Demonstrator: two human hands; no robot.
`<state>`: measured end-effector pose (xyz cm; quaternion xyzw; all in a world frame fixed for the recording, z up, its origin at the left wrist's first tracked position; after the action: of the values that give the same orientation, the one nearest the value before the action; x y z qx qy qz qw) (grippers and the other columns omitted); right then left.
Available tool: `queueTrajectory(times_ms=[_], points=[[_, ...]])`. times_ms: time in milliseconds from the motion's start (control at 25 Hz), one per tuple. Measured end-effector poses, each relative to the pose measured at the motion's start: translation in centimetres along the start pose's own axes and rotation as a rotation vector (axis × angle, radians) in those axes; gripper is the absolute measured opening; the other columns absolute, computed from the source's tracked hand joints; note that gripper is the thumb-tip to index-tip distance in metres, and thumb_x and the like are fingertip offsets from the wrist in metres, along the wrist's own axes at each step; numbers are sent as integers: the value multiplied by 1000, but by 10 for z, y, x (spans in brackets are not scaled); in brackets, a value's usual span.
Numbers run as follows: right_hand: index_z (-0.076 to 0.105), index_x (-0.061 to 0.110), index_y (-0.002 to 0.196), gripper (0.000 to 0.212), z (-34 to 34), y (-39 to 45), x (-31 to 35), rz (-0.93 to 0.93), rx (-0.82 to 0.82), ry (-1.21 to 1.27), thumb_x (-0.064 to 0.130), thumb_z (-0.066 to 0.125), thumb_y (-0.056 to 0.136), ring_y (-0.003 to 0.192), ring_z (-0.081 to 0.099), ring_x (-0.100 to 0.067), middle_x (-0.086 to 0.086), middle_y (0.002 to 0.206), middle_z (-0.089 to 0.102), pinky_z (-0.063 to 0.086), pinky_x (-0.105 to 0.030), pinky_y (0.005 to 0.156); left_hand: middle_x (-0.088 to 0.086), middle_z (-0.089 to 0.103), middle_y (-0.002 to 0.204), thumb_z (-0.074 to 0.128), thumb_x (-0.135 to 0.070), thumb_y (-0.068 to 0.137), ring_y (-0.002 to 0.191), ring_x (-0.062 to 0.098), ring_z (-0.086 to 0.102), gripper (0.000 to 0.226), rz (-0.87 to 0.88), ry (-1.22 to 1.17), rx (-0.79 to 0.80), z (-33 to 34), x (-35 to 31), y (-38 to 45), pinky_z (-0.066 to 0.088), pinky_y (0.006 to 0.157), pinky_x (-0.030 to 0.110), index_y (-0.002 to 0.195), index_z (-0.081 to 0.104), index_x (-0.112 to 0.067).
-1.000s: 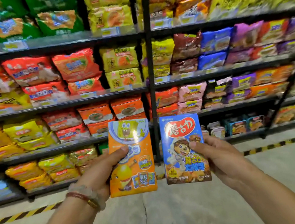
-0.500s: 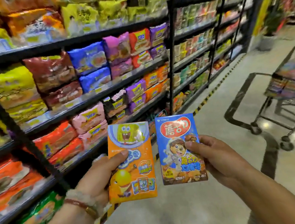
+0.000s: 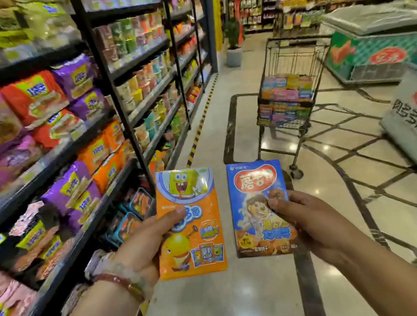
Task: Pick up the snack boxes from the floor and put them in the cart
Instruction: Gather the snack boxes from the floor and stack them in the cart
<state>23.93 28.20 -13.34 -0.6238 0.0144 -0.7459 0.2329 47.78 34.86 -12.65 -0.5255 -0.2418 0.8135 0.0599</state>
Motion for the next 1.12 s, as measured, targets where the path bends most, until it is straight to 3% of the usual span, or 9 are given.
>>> queueTrajectory(times_ms=[240,400,480,600,760,920,1120], points=[[62,3,110,54,-102,69,36,-46,-181,46,27,71,63,87,71,-32,-15,96,73,56,-42,78,22,69,104,67,-26,68,95,41,66,48,-85,133,120,102,-15,121,51,79,60,111,66,-5],[63,4,108,35,-164,121,68,-43,-227,83,20,68,78,84,72,-29,-13,95,74,58,-34,67,22,71,98,66,-26,68,81,35,71,40,-96,165,146,168,-30,187,54,71,57,103,68,-5],[63,6,107,27,-190,145,82,-53,-258,91,17,66,83,86,72,-29,-12,94,74,57,-39,75,21,71,95,66,-25,69,74,33,71,36,-96,153,160,194,-36,218,55,68,56,99,69,-5],[64,5,104,35,-217,176,97,-52,-316,98,21,69,73,91,70,-33,-13,95,74,51,-50,92,20,72,93,66,-26,68,71,32,71,35,-100,149,167,223,-46,258,55,65,54,97,69,-6],[63,4,107,49,-245,223,120,-57,-337,94,26,70,64,90,70,-33,-14,96,74,52,-47,90,21,71,97,65,-29,68,79,34,71,40,-130,178,211,252,-59,317,56,69,54,101,68,-7],[64,5,103,43,-261,282,139,-47,-352,124,23,69,64,88,71,-32,-14,94,74,53,-46,87,20,72,95,67,-30,66,76,33,71,43,-162,199,225,273,-77,384,57,70,50,102,68,-7],[62,0,108,43,-269,372,175,-64,-397,138,18,68,70,92,69,-38,-20,98,72,52,-49,88,21,72,91,63,-23,77,69,32,71,31,-168,160,284,295,-119,482,58,60,46,100,68,-3]])
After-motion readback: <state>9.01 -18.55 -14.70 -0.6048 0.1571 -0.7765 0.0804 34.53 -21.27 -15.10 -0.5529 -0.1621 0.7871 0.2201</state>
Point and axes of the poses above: each hand's wrist, its own y-axis towards the middle knuckle, its own z-axis out of the palm, x = y × z, the point moved 1 cm from there along y, towards the middle knuckle
